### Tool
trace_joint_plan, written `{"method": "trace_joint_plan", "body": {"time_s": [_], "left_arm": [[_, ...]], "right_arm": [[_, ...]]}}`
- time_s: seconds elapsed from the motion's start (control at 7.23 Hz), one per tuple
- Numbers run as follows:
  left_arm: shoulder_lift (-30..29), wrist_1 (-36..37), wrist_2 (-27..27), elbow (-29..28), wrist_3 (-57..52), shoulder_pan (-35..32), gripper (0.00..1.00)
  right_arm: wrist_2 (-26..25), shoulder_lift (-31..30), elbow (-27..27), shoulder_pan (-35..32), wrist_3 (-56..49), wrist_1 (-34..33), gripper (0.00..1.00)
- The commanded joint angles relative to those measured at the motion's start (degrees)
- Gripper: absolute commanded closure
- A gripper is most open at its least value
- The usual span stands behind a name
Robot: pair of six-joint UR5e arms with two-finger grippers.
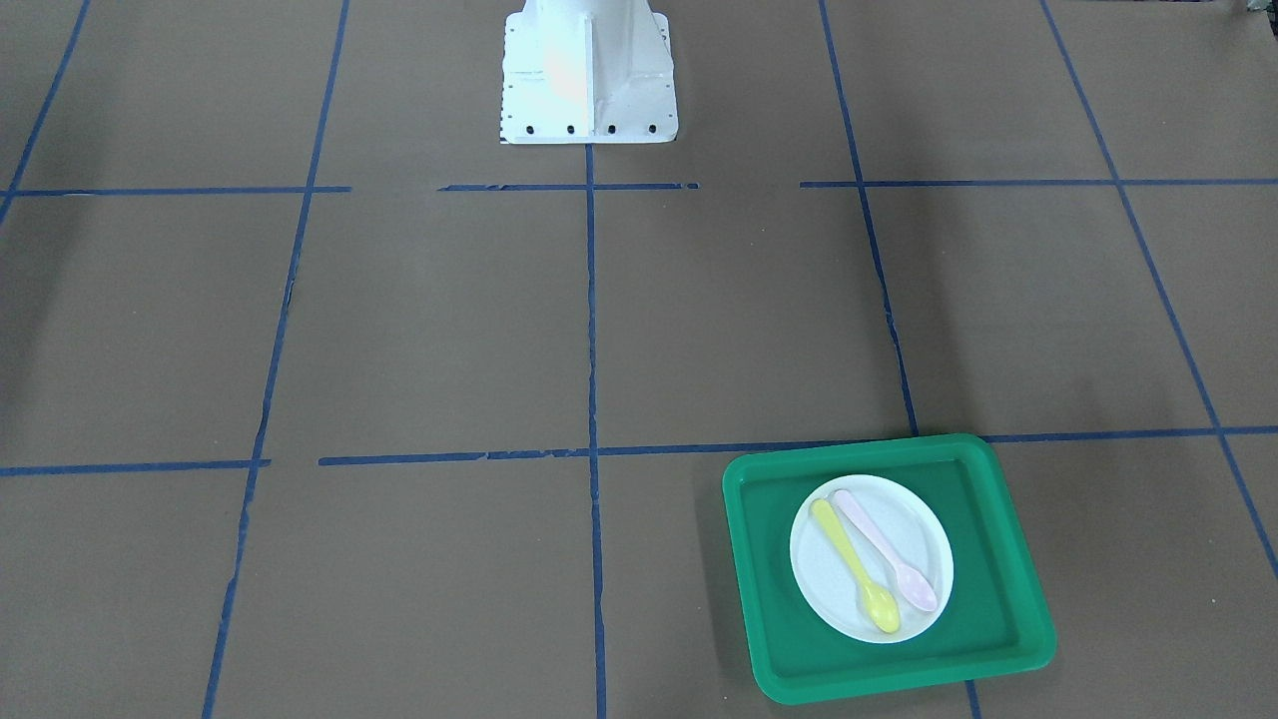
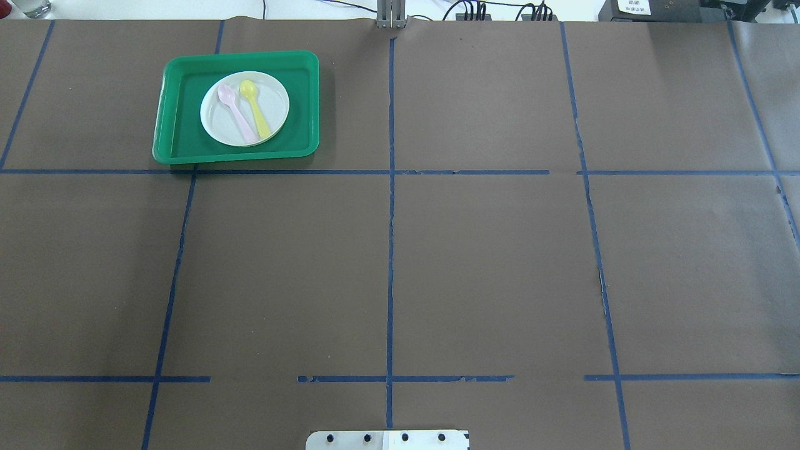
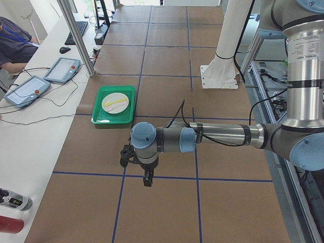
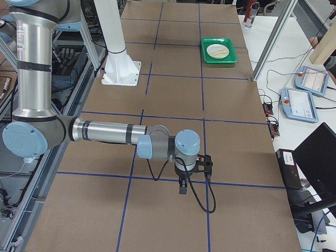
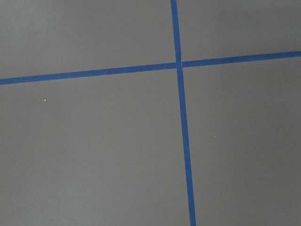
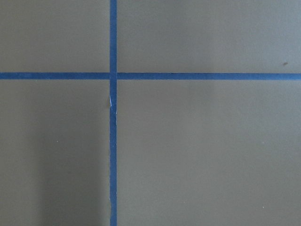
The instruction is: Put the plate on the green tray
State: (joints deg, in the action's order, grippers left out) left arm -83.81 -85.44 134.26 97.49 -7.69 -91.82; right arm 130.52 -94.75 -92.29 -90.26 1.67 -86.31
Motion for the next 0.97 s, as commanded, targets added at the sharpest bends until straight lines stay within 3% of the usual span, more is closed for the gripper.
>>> {"method": "trace_joint_plan", "body": {"time_s": [0.0,0.83], "left_arm": [[0.40,-0.60,0.22,-0.28,0.13,0.06,0.00],[-0.39,-0.52,0.13,-0.19,0.57,0.15,0.00]], "right_arm": [[0.00,0.00,0.00,0.00,0.00,0.00,0.00],[0.00,0.00,0.00,0.00,0.00,0.00,0.00]]}}
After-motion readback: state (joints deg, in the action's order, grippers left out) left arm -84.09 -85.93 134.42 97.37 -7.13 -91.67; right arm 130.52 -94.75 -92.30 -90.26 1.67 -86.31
